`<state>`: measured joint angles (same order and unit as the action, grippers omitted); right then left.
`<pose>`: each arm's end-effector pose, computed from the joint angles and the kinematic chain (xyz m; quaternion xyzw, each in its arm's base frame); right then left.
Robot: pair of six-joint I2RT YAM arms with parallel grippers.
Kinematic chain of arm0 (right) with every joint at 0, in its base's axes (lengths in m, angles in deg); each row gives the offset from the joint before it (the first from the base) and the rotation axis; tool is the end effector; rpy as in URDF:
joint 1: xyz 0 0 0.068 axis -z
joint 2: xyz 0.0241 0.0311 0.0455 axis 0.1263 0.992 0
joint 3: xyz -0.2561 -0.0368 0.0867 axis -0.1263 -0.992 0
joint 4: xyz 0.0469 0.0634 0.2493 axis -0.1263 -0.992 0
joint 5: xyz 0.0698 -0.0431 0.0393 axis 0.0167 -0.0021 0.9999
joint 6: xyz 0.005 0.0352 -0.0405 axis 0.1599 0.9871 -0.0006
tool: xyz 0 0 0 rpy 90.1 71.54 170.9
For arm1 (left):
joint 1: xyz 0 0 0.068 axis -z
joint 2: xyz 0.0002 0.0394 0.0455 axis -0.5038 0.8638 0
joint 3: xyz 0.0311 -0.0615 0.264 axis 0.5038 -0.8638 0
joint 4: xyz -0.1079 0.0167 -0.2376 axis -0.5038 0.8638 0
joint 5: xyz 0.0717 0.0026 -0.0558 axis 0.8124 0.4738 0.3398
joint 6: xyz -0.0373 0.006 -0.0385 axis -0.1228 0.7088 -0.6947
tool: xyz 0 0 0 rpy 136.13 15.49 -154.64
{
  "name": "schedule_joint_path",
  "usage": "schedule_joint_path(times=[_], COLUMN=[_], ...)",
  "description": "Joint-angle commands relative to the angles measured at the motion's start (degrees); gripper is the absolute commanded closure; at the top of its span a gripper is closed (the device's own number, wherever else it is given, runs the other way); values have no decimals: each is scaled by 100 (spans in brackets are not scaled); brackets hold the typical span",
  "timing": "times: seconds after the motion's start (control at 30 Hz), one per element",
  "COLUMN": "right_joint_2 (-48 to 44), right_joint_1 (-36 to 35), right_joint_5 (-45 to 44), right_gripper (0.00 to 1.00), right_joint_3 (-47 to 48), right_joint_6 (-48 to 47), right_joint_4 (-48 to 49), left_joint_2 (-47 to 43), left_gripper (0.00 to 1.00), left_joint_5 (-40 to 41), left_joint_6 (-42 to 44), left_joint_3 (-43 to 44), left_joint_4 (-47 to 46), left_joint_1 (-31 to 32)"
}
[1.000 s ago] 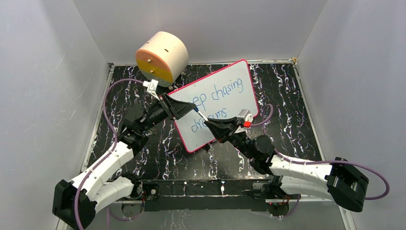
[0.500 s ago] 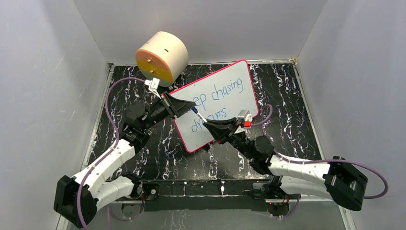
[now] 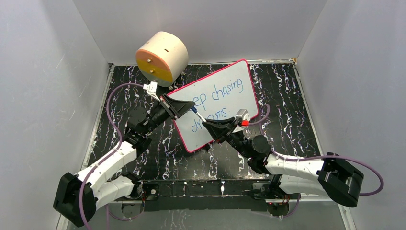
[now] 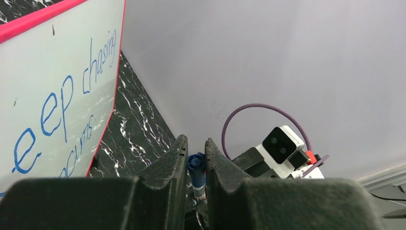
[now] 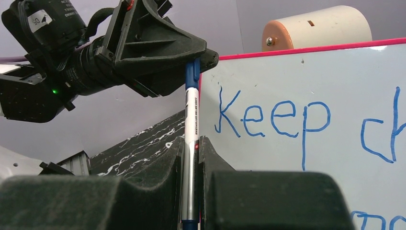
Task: Write a sentence on the whiteboard
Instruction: Close the whiteboard marker.
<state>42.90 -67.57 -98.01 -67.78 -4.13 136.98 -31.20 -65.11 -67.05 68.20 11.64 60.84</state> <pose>0.1116 0.1832 0.2694 -0.1450 0.5179 0.4676 0.7015 0.1908 -0.1287 0.3246 0.0034 0.6003 -0.6469 0.4702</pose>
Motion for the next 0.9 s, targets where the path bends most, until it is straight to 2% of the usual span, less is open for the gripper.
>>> schedule_joint_path(times=[0.0,0.13,0.27,0.33,0.43,0.5,0.6,0.7,0.87], right_joint_2=[28,-57,-141,-199,-359,-502,-716,-1064,-1661], right_joint_1=[160,346,686,853,1027,1072,1100,1121,1187], right_joint_5=[-182,-72,624,697,679,642,595,383,-394], right_gripper=[100,100,100,100,100,100,100,100,100], right_joint_3=[420,381,422,325,188,180,242,333,518], right_joint_6=[211,352,606,820,932,896,727,508,166], right_joint_4=[680,678,483,524,404,77,-606,-1555,-3323], left_joint_2=[-85,-140,-30,7,-139,-393,-739,-918,-860], left_gripper=[100,100,100,100,100,100,87,79,61], left_joint_5=[-570,-567,-1008,-1143,-973,-518,462,1707,3234], left_joint_6=[176,417,630,657,663,967,1645,2303,3352], left_joint_3=[-337,-463,-431,-472,-612,-477,108,786,1902], left_joint_4=[33,3,5,2,55,664,2065,3251,4569], left_joint_1=[606,911,1068,1114,1142,1135,1129,1121,1103])
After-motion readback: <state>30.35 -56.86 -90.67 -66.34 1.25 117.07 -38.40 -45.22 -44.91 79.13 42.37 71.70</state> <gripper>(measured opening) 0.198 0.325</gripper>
